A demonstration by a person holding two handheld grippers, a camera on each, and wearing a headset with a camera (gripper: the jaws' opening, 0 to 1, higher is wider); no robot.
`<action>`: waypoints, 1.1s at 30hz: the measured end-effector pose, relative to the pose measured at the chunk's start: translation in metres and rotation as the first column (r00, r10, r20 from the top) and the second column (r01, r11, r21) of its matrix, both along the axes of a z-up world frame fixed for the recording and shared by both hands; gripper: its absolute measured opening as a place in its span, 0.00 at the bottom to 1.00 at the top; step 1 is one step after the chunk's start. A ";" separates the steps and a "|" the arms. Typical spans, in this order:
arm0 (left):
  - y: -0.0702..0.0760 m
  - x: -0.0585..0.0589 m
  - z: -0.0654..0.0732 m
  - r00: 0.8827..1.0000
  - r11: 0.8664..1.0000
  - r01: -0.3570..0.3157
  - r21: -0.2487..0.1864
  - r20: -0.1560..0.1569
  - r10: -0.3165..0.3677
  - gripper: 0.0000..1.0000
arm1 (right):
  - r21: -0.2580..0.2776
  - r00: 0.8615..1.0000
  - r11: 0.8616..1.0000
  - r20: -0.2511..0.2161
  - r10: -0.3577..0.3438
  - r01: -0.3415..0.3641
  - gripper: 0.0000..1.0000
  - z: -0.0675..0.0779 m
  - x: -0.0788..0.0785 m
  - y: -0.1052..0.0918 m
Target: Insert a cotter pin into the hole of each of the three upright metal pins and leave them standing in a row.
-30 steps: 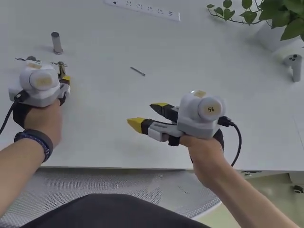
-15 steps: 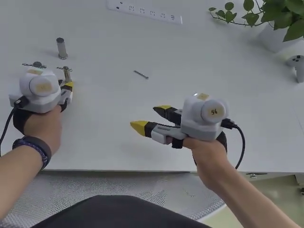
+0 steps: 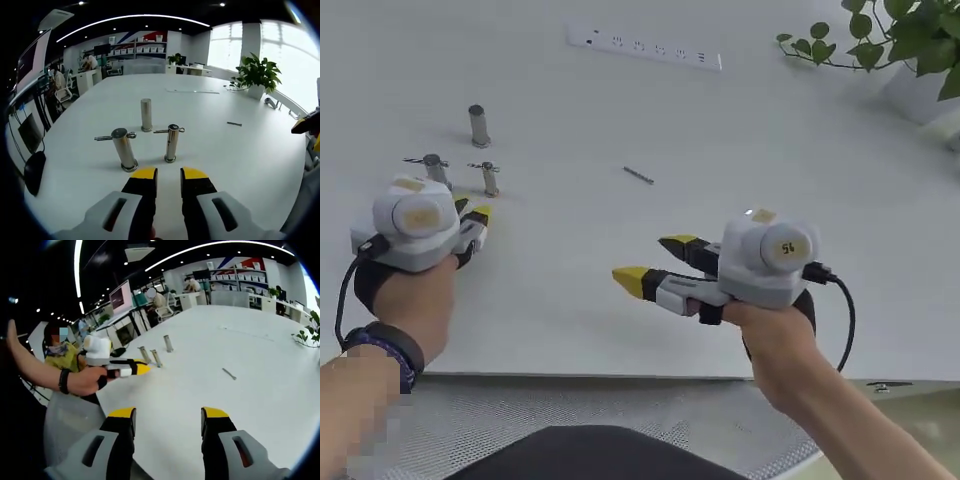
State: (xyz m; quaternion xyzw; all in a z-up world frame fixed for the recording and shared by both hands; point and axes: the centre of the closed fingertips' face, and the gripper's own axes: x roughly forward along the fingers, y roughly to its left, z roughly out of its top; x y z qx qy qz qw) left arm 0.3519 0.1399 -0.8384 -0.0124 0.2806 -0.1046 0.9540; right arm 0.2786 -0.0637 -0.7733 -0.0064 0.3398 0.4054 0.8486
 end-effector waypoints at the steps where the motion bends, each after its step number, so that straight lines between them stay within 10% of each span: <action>1: 0.002 -0.001 0.002 1.000 1.000 0.004 0.006 0.003 -0.004 0.17 | 0.003 1.000 1.000 0.001 0.001 -0.001 0.55 0.000 0.000 0.001; 31: 0.024 -0.037 0.059 0.982 0.985 0.172 0.004 0.082 -0.171 0.30 | 0.023 1.000 0.999 -0.015 -0.026 0.026 0.57 -0.009 0.001 -0.003; 33: 0.016 -0.041 0.063 0.976 0.977 0.206 -0.056 0.086 -0.200 0.30 | 0.021 1.000 0.999 -0.014 -0.025 0.026 0.57 -0.009 0.001 -0.003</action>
